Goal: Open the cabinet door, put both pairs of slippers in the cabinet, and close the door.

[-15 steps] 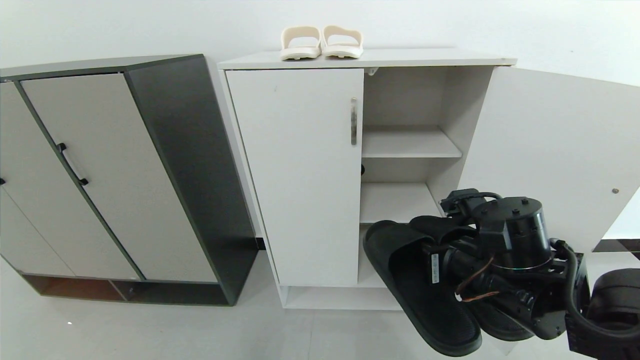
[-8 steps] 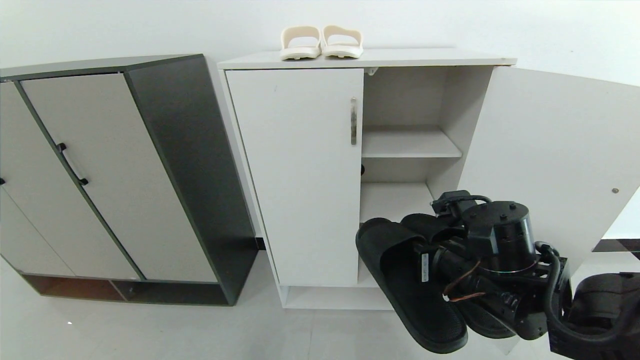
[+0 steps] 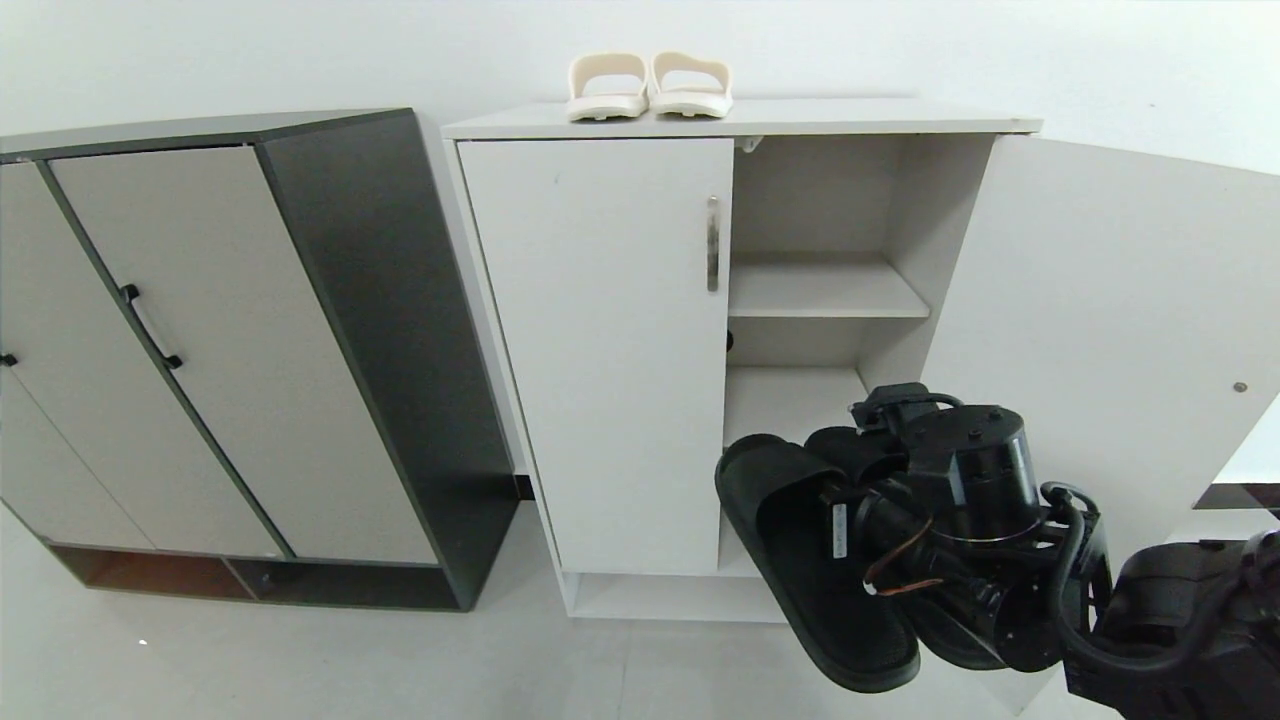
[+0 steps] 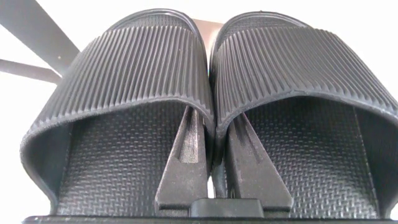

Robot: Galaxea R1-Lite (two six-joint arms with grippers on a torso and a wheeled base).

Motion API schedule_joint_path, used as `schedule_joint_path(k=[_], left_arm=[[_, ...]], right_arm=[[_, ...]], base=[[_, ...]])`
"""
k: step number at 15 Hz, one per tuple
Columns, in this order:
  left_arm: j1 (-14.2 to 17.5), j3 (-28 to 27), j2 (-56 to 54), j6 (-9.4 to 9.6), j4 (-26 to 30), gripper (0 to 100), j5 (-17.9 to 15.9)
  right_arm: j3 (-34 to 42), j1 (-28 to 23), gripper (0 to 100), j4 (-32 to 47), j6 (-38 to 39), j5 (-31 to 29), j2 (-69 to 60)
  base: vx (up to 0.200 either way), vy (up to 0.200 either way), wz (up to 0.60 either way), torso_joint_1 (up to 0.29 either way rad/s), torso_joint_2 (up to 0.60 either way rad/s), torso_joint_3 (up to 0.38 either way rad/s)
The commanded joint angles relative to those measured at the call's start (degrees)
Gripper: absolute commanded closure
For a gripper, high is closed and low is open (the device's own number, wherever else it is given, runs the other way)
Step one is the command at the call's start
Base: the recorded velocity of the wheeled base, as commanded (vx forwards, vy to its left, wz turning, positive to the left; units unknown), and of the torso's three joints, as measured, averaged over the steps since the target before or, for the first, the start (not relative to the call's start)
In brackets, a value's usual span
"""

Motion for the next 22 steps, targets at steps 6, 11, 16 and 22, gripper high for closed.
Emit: schedule_joint_path(k=[6, 11, 16, 22], left_arm=[[-0.01, 0.00, 0.19, -0.02, 0.04, 100, 0.02], [-0.01, 0.00, 0.19, -0.11, 0.04, 100, 0.02], [-0.01, 0.00, 0.19, -0.02, 0.04, 100, 0.02], [-0.01, 0.00, 0.19, -0.02, 0.04, 100, 0.02]], right_arm=[[-0.05, 0.08, 100, 0.02, 0.08, 0.03, 0.58], [-2.59, 0.08, 100, 0.11, 3.60, -1.73, 5.76], [-7.69, -0.01, 100, 0.11, 4.48, -3.31, 12.88], [-12.79, -0.98, 100, 0.55, 4.48, -3.57, 16.49]], base=[[0.000, -0.100, 0.00, 0.001, 0.00, 0.001], [0.000, 0.000, 0.00, 0.000, 0.00, 0.000], [0.000, 0.000, 0.00, 0.000, 0.00, 0.000], [0.000, 0.000, 0.00, 0.002, 0.00, -0.169]])
